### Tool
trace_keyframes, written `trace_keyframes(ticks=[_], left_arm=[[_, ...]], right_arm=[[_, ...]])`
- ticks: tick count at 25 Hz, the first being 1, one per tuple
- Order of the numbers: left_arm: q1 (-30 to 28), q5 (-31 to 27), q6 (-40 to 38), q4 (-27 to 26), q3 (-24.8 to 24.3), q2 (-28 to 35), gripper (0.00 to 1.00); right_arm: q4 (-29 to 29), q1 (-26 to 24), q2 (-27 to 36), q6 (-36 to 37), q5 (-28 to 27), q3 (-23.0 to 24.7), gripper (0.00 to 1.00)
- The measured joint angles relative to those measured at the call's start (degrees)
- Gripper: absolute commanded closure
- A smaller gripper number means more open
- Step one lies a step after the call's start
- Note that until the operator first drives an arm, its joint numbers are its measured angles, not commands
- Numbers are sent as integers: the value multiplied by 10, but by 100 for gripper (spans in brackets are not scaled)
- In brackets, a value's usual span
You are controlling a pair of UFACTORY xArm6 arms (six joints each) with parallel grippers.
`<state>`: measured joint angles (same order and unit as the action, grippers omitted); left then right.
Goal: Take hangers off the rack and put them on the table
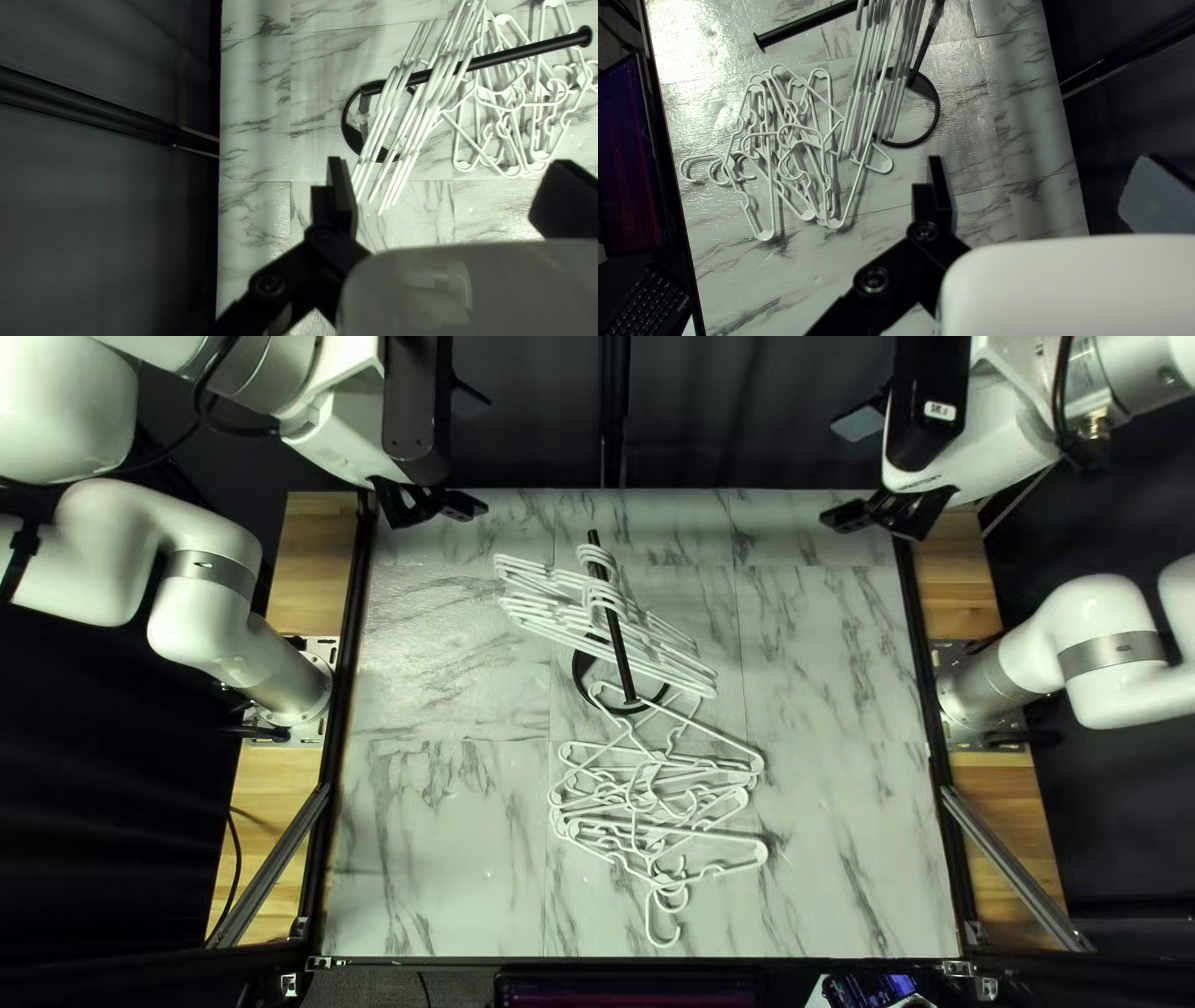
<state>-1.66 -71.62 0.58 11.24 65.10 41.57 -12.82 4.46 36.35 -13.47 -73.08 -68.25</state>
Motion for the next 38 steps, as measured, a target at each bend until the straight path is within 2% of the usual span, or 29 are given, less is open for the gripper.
trace_keyframes(ticks=[21, 24, 28, 32, 38], left_arm=[[0, 1, 0, -2, -4, 2, 0], [-18, 15, -6, -8, -50, 14, 0], [-89, 43, -51, -4, -140, 39, 0], [-149, 69, -101, 6, -206, 38, 0], [-143, 111, -70, -28, -261, 4, 0]], right_arm=[[0, 0, 0, 0, 0, 0, 0], [0, 0, 0, 0, 0, 0, 0], [0, 0, 0, 0, 0, 0, 0], [0, 0, 0, 0, 0, 0, 0], [0, 0, 0, 0, 0, 0, 0]])
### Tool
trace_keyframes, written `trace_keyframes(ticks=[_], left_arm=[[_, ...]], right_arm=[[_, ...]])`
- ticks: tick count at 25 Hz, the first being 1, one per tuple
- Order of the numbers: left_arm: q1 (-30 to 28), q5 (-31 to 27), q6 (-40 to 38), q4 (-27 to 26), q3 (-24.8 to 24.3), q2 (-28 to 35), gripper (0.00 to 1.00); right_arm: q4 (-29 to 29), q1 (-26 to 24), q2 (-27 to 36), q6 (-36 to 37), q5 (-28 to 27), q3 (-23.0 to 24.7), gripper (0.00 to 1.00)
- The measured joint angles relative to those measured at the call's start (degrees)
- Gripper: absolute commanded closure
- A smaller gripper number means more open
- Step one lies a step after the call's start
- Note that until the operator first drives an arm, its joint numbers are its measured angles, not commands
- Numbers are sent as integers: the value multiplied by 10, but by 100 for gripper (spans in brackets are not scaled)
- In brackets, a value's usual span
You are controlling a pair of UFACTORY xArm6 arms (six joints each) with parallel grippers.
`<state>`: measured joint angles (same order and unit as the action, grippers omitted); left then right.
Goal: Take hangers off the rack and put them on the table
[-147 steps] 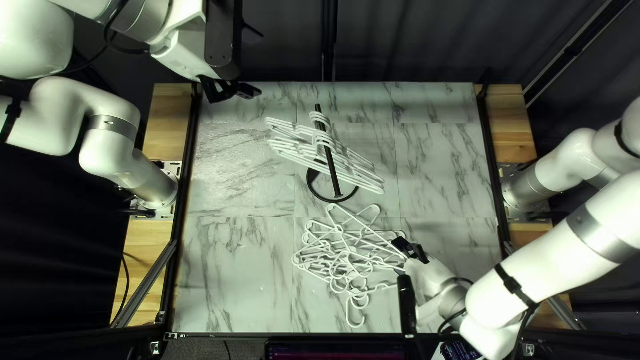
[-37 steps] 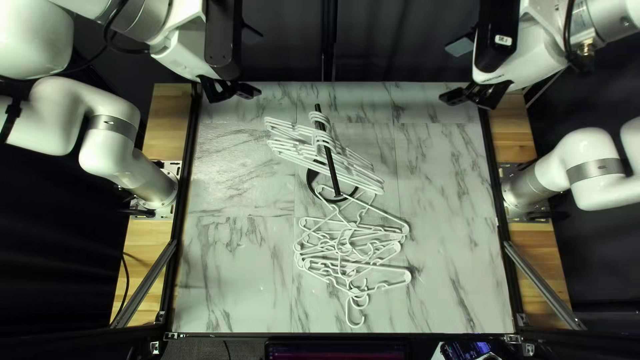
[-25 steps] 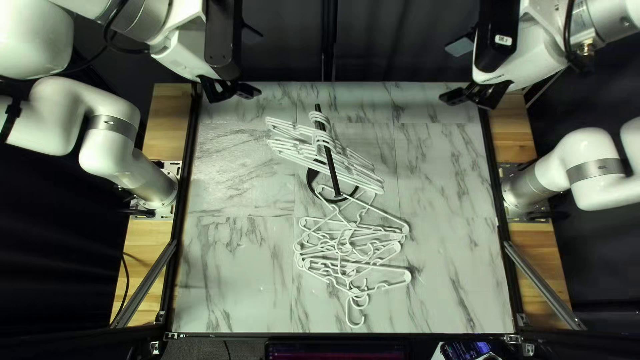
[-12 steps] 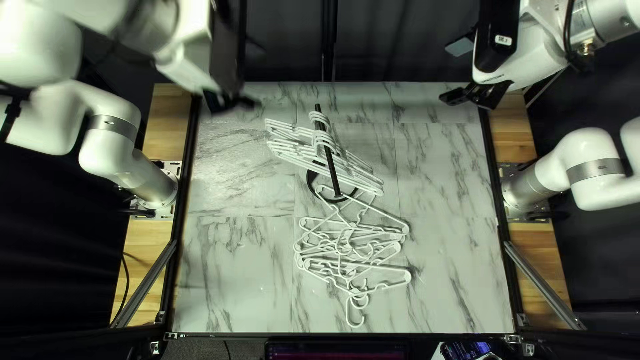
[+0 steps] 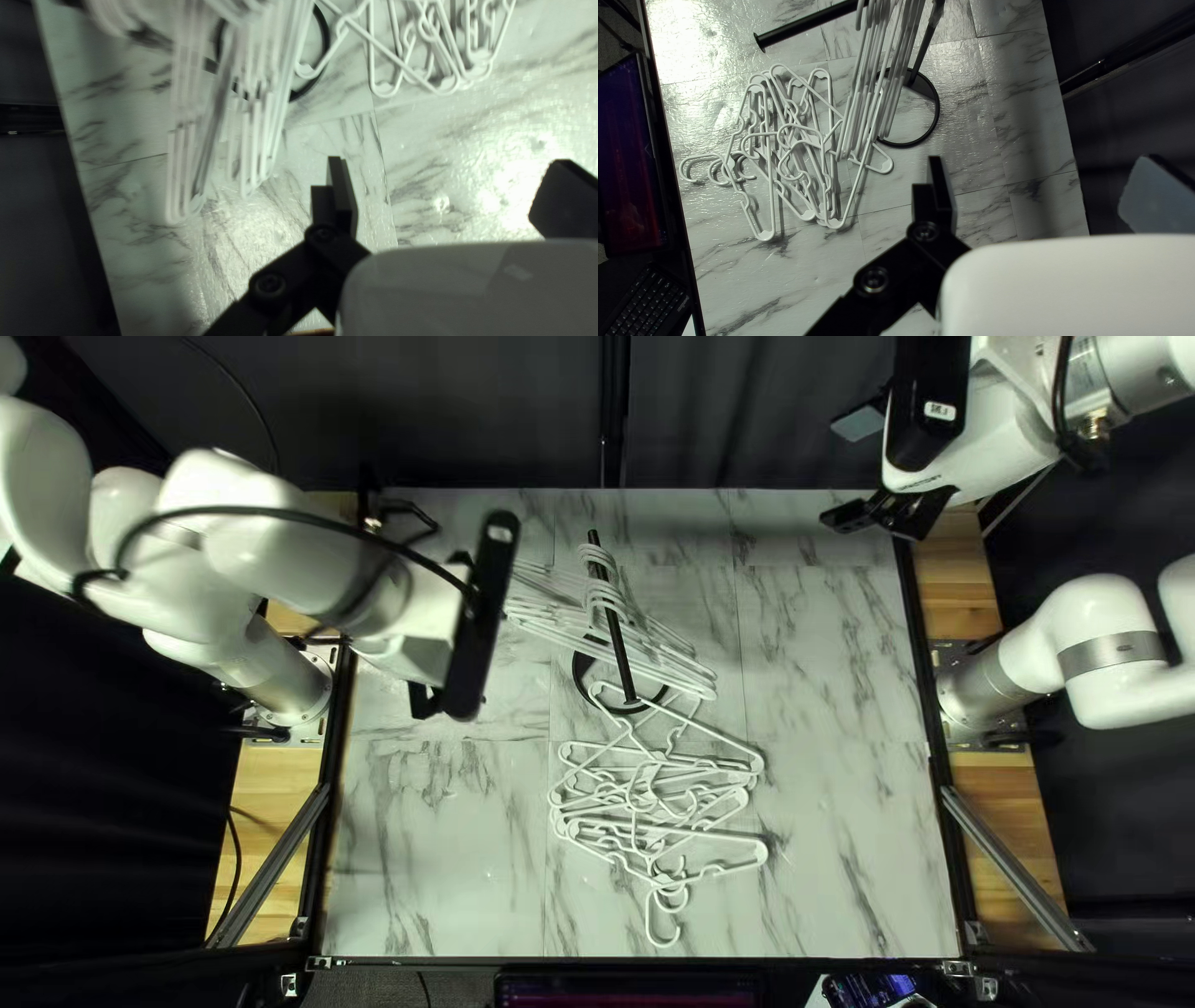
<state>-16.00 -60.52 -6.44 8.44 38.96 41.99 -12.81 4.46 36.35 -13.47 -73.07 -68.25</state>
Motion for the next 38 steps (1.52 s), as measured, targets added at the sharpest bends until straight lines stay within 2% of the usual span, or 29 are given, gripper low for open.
trace_keyframes(ticks=[4, 13, 23, 31, 38], left_arm=[[8, 23, 4, -3, -25, -18, 0], [30, 125, -38, 52, -81, -57, 0], [61, 195, -103, 126, -129, -43, 0], [77, 244, -115, 135, -162, -32, 0], [87, 247, -104, 130, -170, -15, 0]], right_arm=[[0, 0, 0, 0, 0, 0, 0], [0, 0, 0, 0, 0, 0, 0], [0, 0, 0, 0, 0, 0, 0], [0, 0, 0, 0, 0, 0, 0], [0, 0, 0, 0, 0, 0, 0]])
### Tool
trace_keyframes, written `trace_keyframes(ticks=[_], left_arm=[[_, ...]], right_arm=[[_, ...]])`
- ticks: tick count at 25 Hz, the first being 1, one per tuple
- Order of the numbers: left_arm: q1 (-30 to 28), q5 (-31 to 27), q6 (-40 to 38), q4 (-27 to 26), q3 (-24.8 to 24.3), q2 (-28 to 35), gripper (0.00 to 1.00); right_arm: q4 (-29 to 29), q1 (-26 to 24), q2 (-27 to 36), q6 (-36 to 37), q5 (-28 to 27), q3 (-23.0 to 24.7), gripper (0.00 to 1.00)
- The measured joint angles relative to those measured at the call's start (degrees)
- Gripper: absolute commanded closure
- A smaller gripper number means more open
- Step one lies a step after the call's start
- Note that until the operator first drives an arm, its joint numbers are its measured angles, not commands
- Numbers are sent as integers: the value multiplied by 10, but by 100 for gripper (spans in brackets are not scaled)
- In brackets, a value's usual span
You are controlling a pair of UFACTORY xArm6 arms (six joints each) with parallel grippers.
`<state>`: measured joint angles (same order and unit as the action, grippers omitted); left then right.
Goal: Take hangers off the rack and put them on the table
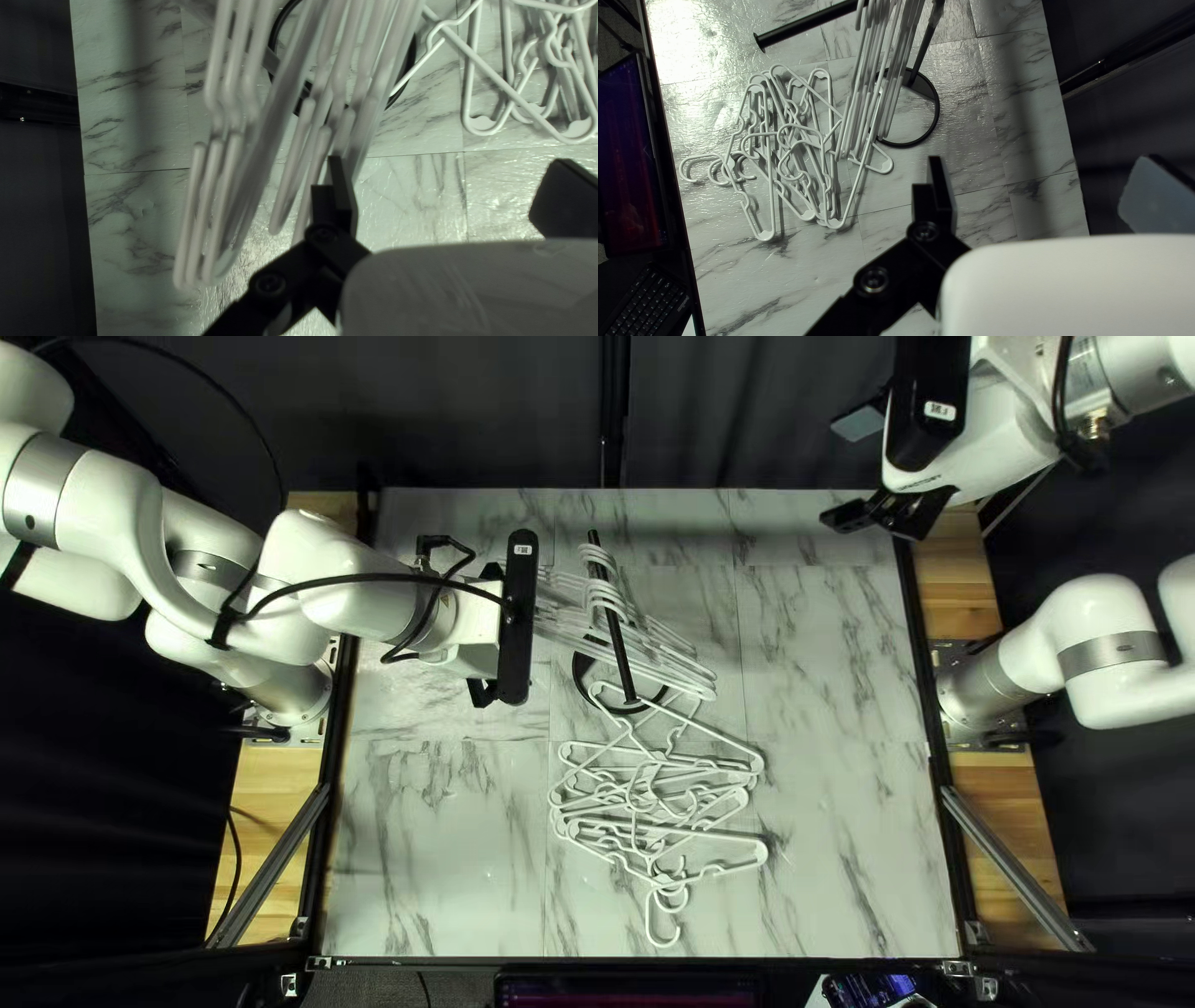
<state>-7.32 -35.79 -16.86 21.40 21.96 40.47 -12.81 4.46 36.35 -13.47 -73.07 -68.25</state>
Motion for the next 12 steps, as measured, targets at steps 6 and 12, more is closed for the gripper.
trace_keyframes(ticks=[6, 12], left_arm=[[9, 14, 7, -1, -9, 5, 0], [13, 46, 9, -3, -17, -10, 0]], right_arm=[[0, 0, 0, 0, 0, 0, 0], [0, 0, 0, 0, 0, 0, 0]])
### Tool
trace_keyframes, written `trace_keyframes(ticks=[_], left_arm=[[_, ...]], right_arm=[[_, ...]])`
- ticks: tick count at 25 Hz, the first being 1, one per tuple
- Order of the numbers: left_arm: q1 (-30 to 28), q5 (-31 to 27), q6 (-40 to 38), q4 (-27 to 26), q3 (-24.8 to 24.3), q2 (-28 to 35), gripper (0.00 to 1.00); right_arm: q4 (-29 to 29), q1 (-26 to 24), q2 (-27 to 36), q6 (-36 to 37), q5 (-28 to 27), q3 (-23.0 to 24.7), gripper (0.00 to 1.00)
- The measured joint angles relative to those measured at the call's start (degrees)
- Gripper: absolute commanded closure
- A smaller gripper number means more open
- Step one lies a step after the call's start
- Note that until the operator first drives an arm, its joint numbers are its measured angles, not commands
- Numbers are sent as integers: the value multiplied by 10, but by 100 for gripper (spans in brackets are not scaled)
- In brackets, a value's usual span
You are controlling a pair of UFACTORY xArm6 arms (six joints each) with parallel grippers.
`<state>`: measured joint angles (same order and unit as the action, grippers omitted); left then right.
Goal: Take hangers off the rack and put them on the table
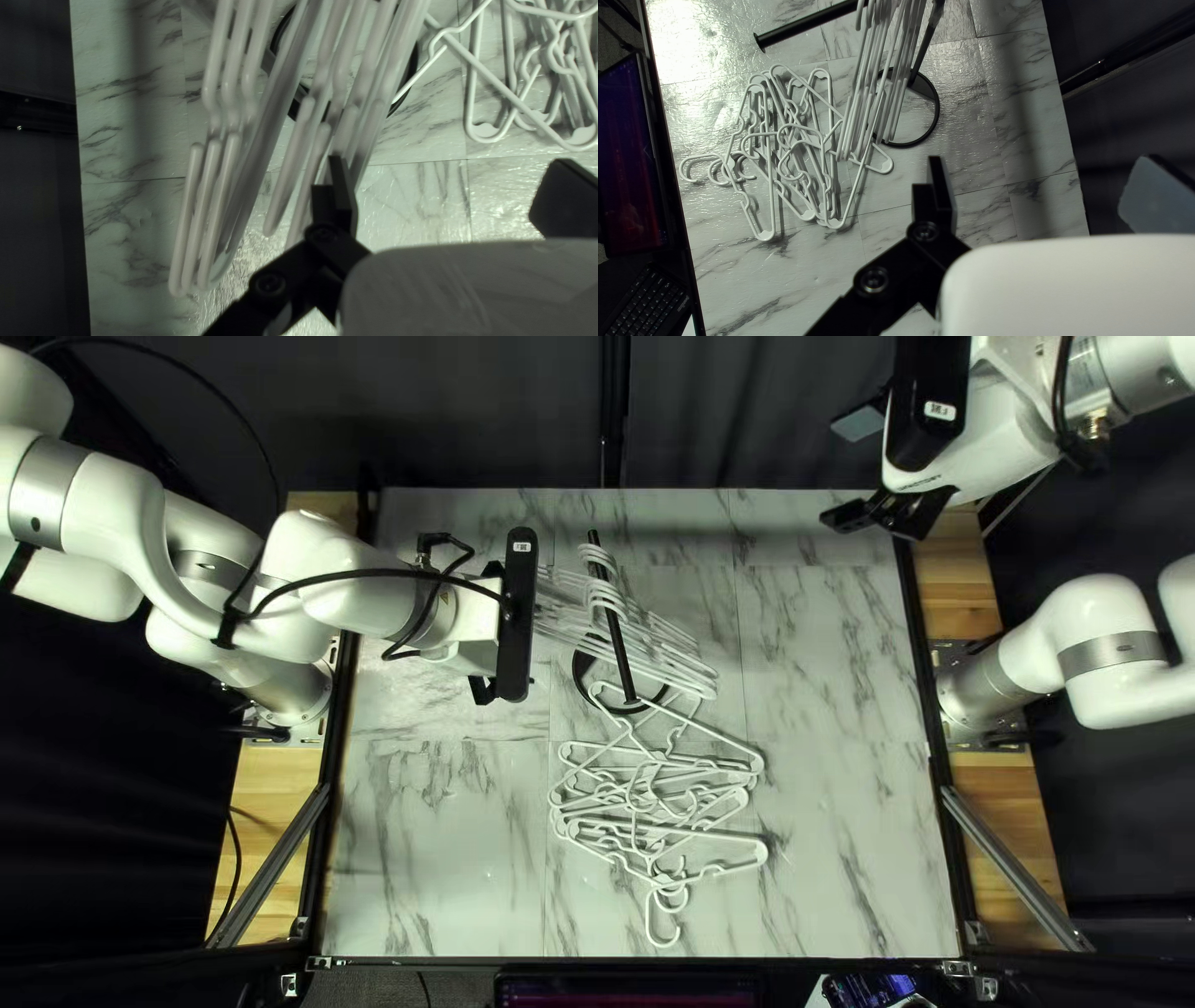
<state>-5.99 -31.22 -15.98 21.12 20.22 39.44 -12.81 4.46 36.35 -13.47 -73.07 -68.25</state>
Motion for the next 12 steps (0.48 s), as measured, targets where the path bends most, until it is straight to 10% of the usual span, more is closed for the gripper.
trace_keyframes(ticks=[12], left_arm=[[5, 16, 15, -14, -10, 1, 0]], right_arm=[[0, 0, 0, 0, 0, 0, 0]])
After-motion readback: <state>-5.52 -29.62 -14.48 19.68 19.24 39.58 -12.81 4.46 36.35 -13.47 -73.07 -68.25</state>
